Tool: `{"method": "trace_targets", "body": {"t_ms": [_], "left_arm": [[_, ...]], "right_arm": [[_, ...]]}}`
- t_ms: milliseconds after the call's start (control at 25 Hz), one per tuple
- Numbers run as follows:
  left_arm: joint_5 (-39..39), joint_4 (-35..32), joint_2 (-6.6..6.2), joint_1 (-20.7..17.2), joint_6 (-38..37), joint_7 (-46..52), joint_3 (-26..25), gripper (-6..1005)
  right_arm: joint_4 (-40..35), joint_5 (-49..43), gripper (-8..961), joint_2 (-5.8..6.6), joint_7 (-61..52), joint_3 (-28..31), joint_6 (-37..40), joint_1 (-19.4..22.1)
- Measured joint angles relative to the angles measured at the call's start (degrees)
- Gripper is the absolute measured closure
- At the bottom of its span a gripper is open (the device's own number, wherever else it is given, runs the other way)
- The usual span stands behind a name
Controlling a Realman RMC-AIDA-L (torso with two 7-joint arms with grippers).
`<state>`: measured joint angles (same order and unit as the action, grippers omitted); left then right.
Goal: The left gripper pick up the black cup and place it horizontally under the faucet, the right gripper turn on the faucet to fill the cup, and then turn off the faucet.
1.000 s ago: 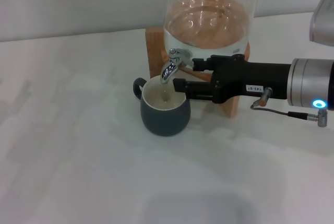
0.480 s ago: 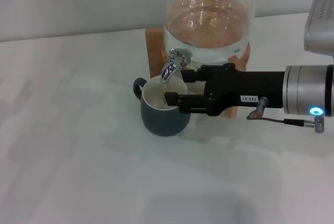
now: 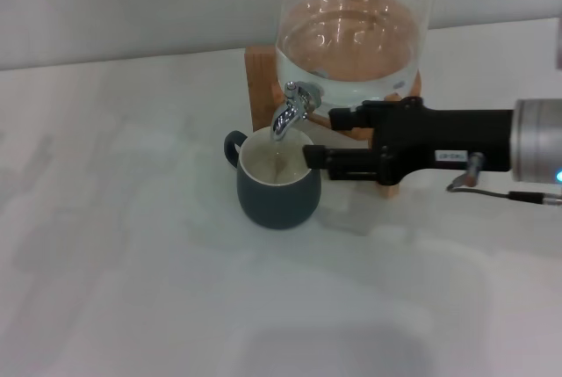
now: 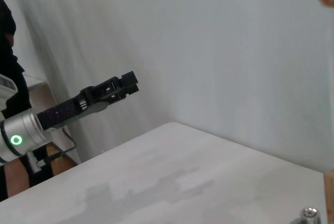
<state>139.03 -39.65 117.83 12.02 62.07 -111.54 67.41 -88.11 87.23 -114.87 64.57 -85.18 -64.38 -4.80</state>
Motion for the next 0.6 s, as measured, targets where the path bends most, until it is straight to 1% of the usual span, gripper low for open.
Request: {"method": "trace_targets", "body": {"t_ms": [120, 280, 440, 600], "left_arm": [[-0.1, 0.3, -0.21, 0.2, -0.2, 0.0, 0.0, 119], [-0.1, 0.5, -0.54, 0.5, -1.0, 0.0, 0.0, 119], [-0.1, 0.6, -0.58, 0.7, -1.9, 0.0, 0.0, 119], [-0.1, 1.5, -0.62, 1.1, -2.6, -0.1, 0.0, 118]], "right_arm": [[0.0, 0.1, 247, 0.01, -0.3, 2.7, -2.7, 0.1], [0.0, 0.5, 247, 0.00, -0.4, 8.6, -7.7, 0.2], [1.5, 0.6, 247, 0.01, -0.3, 17.6, -10.8, 0.5], [7.5, 1.2, 248, 0.01, 1.4, 28.2, -12.3, -0.2]]}}
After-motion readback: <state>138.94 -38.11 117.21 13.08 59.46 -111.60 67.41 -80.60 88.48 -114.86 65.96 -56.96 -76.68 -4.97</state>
